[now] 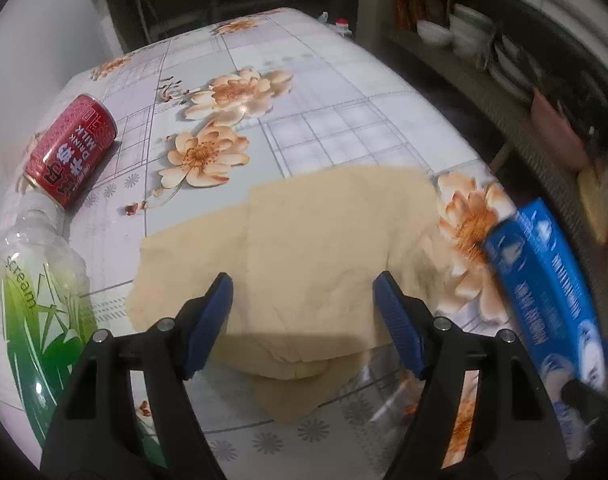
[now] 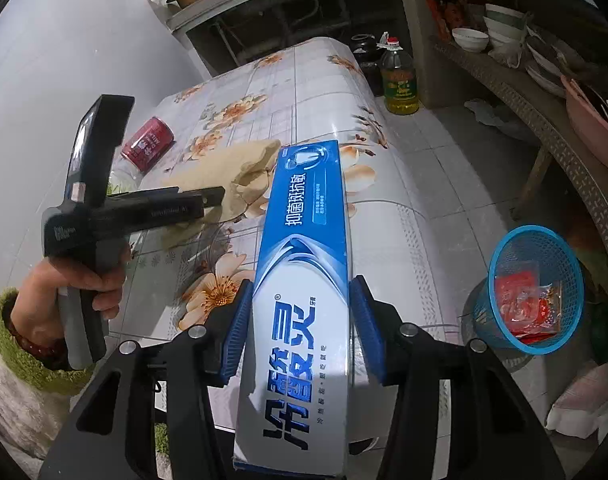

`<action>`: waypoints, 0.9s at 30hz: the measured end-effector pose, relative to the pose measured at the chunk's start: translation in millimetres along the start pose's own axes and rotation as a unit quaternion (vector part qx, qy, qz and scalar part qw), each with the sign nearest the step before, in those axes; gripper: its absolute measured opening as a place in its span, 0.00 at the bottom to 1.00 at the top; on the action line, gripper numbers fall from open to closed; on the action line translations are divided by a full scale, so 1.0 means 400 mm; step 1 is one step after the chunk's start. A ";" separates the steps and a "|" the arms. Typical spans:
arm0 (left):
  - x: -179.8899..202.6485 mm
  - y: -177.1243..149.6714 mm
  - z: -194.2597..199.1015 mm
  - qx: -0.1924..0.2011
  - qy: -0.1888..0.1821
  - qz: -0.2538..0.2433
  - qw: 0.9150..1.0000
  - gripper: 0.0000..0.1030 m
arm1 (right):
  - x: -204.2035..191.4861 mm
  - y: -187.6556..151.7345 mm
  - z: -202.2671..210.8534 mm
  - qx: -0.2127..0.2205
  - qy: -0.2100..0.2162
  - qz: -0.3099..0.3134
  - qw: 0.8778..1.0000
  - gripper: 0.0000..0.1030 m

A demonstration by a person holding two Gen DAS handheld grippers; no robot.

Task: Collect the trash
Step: 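Grasp the brown paper napkin with the left tool while the right tool holds the toothpaste box, then carry the napkin and toothpaste box to the blue basket and open the left tool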

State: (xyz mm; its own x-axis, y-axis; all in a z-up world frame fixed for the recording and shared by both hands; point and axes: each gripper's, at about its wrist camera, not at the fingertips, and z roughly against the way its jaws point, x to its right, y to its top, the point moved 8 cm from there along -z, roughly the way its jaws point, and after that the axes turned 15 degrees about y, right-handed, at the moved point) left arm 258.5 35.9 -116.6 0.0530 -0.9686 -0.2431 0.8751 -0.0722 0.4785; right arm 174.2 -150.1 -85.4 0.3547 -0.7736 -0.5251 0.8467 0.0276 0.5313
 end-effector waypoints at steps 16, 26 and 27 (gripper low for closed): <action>-0.029 -0.015 0.023 0.018 -0.016 0.025 0.999 0.04 | 0.014 0.012 -0.032 -0.016 -0.001 -0.023 1.000 0.54; -0.028 -0.048 0.067 0.043 -0.043 0.038 0.997 0.02 | 0.019 0.027 -0.074 -0.024 -0.025 -0.027 0.999 0.56; -0.028 -0.049 0.072 0.046 -0.043 0.039 0.997 0.02 | 0.019 0.028 -0.076 -0.024 -0.031 -0.024 0.999 0.56</action>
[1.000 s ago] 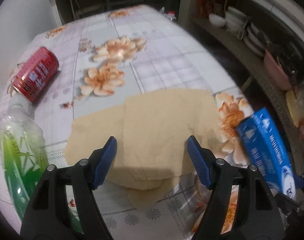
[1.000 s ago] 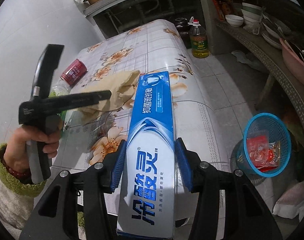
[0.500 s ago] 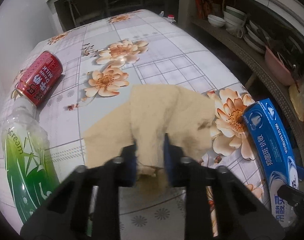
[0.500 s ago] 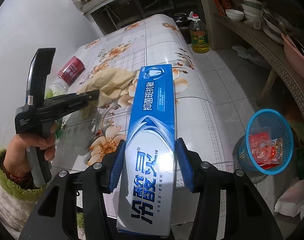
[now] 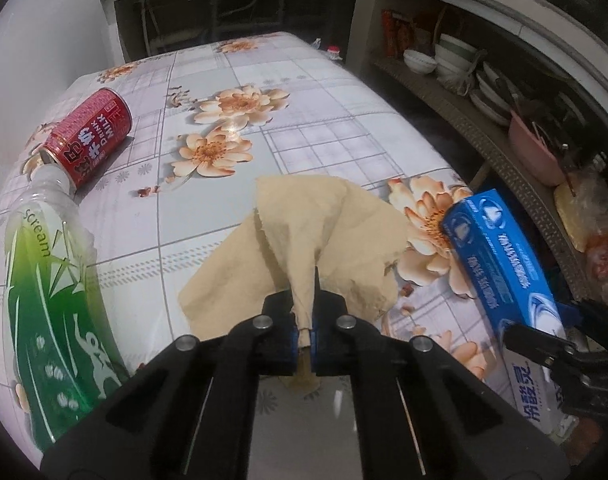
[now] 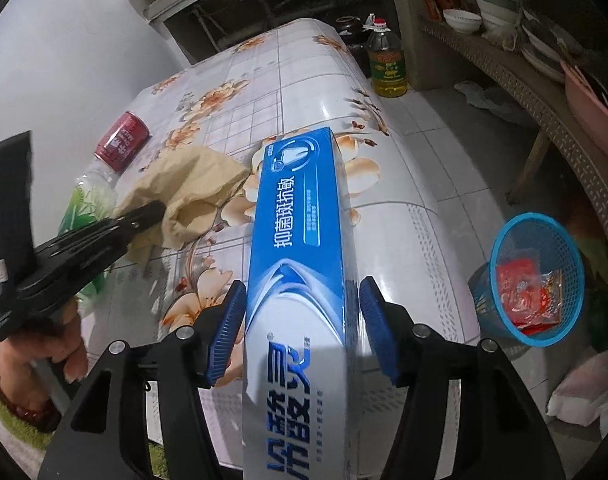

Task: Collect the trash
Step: 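Carry the napkin and toothpaste box to the blue basket and open the left tool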

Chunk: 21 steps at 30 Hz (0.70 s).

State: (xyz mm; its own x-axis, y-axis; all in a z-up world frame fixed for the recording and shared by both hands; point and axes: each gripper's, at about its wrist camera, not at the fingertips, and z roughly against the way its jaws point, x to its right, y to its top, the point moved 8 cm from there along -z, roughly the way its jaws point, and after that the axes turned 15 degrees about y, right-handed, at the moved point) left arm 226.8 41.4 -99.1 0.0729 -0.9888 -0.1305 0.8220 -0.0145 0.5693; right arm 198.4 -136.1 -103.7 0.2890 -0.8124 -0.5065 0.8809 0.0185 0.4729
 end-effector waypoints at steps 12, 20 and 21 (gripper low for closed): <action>0.017 0.027 0.099 0.045 -0.022 -0.001 0.999 0.01 | 0.004 0.007 0.047 0.030 0.000 -0.005 1.000 0.49; 0.073 0.061 0.153 0.069 -0.046 -0.018 0.996 0.01 | 0.034 0.023 0.131 0.071 0.007 -0.029 0.997 0.48; 0.080 0.064 0.157 0.070 -0.049 -0.020 0.996 0.01 | 0.042 0.024 0.144 0.077 0.007 -0.034 0.996 0.48</action>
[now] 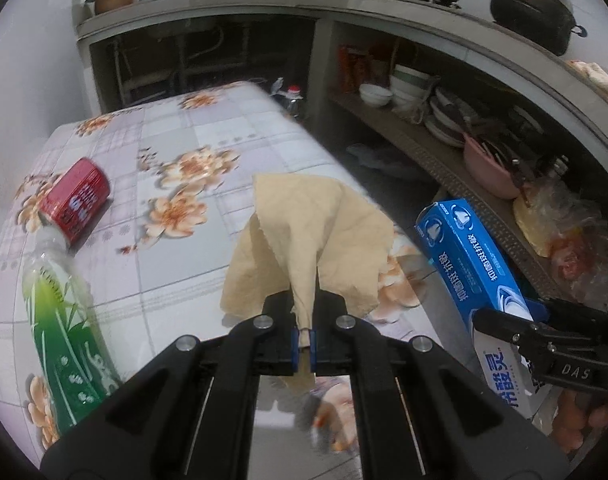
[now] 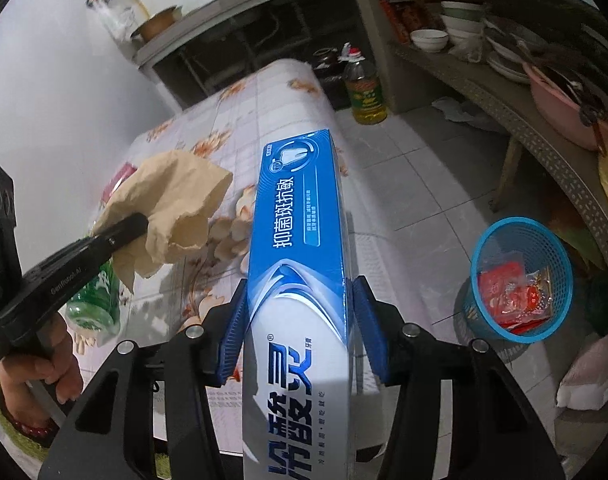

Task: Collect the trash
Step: 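Carry the napkin and toothpaste box to the blue basket and open the left tool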

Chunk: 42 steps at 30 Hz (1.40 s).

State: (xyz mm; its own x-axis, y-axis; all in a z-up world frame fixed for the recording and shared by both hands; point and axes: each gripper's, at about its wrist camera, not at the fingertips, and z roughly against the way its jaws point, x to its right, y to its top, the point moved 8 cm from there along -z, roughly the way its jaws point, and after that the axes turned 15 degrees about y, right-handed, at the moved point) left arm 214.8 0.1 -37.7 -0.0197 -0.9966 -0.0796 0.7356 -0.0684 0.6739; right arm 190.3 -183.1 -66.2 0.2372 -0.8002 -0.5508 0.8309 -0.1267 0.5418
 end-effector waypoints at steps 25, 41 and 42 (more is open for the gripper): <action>0.520 0.078 -0.003 -0.043 -0.172 -0.114 0.978 0.02 | 0.497 -0.064 0.335 0.131 -0.125 -0.192 0.965 0.49; 0.967 -0.118 -0.401 -0.297 -0.184 -0.141 0.926 0.02 | 0.769 -0.241 0.286 0.111 -0.119 -0.327 0.931 0.49; 0.984 -0.126 -0.428 -0.302 -0.182 -0.133 0.926 0.05 | 0.776 -0.248 0.283 0.108 -0.118 -0.330 0.930 0.49</action>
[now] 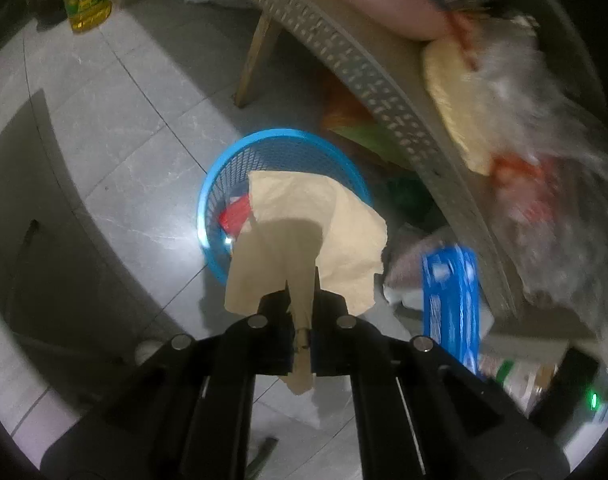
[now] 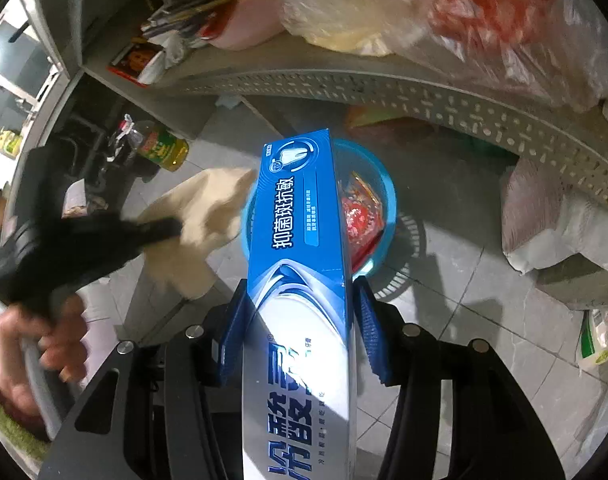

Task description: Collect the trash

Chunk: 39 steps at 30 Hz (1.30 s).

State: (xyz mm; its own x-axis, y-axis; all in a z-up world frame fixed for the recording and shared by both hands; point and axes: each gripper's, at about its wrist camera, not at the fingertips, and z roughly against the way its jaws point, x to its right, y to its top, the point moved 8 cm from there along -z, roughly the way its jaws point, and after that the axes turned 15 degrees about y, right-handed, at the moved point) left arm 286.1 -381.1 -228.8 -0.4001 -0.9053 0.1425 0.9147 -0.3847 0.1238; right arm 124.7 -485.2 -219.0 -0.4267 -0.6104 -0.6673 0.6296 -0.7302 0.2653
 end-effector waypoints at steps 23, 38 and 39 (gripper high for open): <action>-0.100 0.000 0.246 0.086 0.002 0.015 0.996 0.55 | -0.016 0.102 -0.256 -0.055 -0.011 0.038 0.998 0.53; -0.473 -0.301 0.599 0.238 0.049 0.084 0.967 0.68 | -0.024 -0.003 -0.246 -0.051 -0.012 0.050 0.997 0.64; -0.495 -0.322 0.618 0.245 0.049 0.092 0.964 0.69 | -0.028 -0.009 -0.227 -0.049 -0.012 0.053 0.997 0.64</action>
State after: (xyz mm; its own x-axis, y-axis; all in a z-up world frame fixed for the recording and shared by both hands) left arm 233.5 -107.8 -30.2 -0.2043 -0.9721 0.1152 0.8226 -0.1067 0.5585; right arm 186.2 -448.0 -275.7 -0.3680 -0.6911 -0.6221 0.7325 -0.6275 0.2638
